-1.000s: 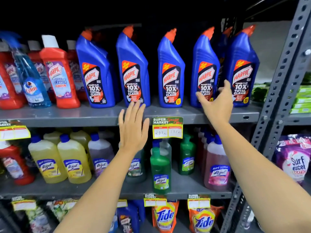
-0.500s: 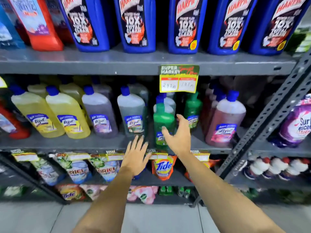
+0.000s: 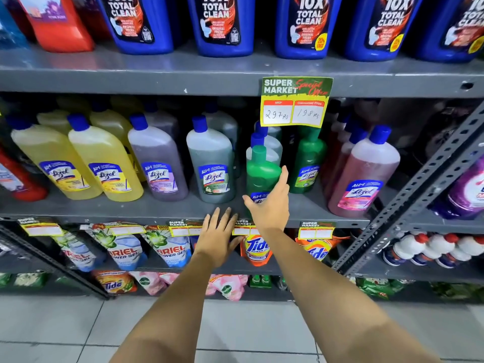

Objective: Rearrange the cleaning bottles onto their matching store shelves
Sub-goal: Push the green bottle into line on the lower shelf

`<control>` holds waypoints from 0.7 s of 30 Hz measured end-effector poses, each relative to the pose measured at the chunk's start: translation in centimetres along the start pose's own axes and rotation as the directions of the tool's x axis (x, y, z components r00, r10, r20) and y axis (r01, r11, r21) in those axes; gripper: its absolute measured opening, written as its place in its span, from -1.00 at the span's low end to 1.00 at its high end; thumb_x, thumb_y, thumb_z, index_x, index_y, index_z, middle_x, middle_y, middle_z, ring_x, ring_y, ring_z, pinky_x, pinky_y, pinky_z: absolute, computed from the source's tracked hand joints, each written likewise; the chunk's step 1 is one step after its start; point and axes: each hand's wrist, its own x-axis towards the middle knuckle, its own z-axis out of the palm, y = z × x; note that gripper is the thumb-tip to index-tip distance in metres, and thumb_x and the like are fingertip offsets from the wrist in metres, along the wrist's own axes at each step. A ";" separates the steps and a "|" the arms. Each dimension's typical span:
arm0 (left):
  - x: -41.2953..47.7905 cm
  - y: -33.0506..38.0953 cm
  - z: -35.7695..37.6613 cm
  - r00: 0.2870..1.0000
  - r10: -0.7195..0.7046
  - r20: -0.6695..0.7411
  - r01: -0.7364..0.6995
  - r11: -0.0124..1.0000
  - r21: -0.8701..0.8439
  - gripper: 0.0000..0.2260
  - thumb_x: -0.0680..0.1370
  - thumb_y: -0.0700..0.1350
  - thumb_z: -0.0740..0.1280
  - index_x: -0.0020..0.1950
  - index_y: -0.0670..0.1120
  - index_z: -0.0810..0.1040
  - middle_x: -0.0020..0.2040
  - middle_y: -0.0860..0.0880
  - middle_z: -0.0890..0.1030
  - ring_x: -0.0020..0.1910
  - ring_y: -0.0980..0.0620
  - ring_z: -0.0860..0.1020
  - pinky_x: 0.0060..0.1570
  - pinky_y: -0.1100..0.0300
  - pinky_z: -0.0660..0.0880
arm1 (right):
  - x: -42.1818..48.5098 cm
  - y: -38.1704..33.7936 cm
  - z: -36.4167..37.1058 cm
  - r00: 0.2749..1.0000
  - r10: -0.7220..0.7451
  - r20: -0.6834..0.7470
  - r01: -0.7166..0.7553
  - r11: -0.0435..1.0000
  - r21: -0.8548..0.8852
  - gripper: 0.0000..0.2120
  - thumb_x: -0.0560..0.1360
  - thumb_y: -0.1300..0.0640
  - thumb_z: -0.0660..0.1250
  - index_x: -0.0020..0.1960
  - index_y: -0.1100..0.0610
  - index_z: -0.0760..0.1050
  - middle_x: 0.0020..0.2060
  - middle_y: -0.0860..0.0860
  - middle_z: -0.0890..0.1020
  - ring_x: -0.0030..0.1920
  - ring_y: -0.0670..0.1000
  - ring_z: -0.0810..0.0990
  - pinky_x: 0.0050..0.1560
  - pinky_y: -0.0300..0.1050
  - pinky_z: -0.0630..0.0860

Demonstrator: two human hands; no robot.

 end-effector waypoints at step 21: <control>0.0 0.1 0.3 1.000 -0.014 -0.008 0.014 0.999 -0.029 -0.42 0.63 0.21 -0.02 0.58 -0.02 -0.06 0.60 -0.06 -0.05 0.56 -0.14 -0.13 0.52 -0.10 -0.12 | 4.9 5.6 -6.2 0.991 0.049 -0.122 -0.046 0.999 0.029 0.10 0.27 0.01 0.59 0.52 -0.17 -0.11 0.30 0.08 0.43 0.26 0.20 0.51 0.15 0.20 0.51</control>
